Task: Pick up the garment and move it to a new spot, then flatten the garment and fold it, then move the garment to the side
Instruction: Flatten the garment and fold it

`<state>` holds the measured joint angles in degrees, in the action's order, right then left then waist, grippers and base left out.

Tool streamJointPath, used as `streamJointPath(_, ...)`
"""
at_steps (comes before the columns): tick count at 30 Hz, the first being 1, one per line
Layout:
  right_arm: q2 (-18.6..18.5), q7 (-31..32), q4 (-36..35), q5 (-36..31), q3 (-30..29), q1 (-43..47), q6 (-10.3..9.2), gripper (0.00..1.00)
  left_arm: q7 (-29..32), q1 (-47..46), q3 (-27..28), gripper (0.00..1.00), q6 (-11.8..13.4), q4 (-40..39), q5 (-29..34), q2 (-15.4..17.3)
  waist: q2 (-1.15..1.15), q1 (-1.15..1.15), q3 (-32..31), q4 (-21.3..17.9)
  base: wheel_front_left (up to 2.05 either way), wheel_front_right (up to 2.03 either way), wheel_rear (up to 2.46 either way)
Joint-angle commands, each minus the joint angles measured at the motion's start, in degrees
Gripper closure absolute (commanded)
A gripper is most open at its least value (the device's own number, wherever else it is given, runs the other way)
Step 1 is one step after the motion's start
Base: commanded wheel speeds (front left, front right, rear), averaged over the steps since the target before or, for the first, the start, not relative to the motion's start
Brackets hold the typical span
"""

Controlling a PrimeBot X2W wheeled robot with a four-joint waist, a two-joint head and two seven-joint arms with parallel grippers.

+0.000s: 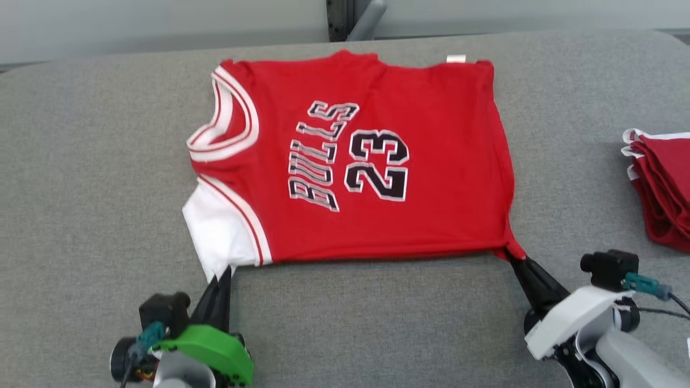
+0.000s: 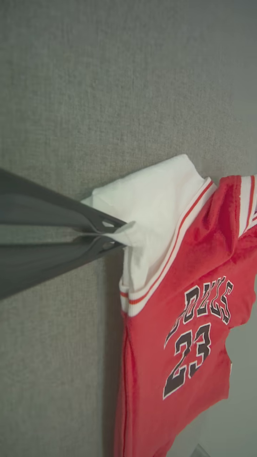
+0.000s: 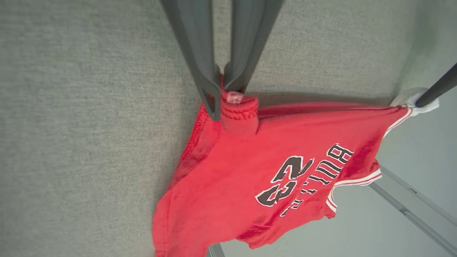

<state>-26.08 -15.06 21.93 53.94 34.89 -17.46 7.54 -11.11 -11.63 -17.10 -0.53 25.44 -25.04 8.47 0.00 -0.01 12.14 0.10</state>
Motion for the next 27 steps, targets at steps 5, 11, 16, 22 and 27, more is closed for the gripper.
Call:
streamJointPath(5, -1.29, 1.3, -3.73, -3.18, -5.27, 9.64, -0.12, 1.0, 7.93, 15.15, -0.19, 1.0, 7.3, -17.21, -0.5, 1.7, 0.0, 0.01, -6.13, -0.28, 0.0, 0.0, 0.0)
streamJointPath(11, 0.27, 5.0, -8.3, -6.33, -12.57, 17.81, -0.12, 1.0, 14.79, 24.28, -2.13, 1.0, 11.69, -29.57, -0.49, 1.8, 0.0, 0.01, -7.97, 0.16, 0.0, 0.0, 0.0)
streamJointPath(16, 3.31, 11.11, -14.18, -11.79, -19.72, 24.77, -0.12, 1.0, 20.33, 29.25, -3.28, 1.0, 14.54, -36.81, -0.33, 2.84, 0.0, 0.01, -8.66, 0.15, 0.0, 0.0, 0.0)
streamJointPath(22, 7.77, 18.47, -20.73, -19.3, -25.64, 28.96, -0.11, 1.0, 24.65, 30.66, -4.06, 1.0, 15.93, -39.73, 0.47, 4.37, 0.0, 0.01, -8.35, -0.02, 0.0, 0.0, 0.0)
streamJointPath(27, 9.69, 24.16, -24.82, -23.8, -27.42, 30.17, -0.11, 1.0, 26.77, 28.5, -4.24, 1.0, 15.35, -40.95, 1.33, 6.02, 0.0, 0.01, -6.85, 0.39, 0.0, 0.0, 0.0)
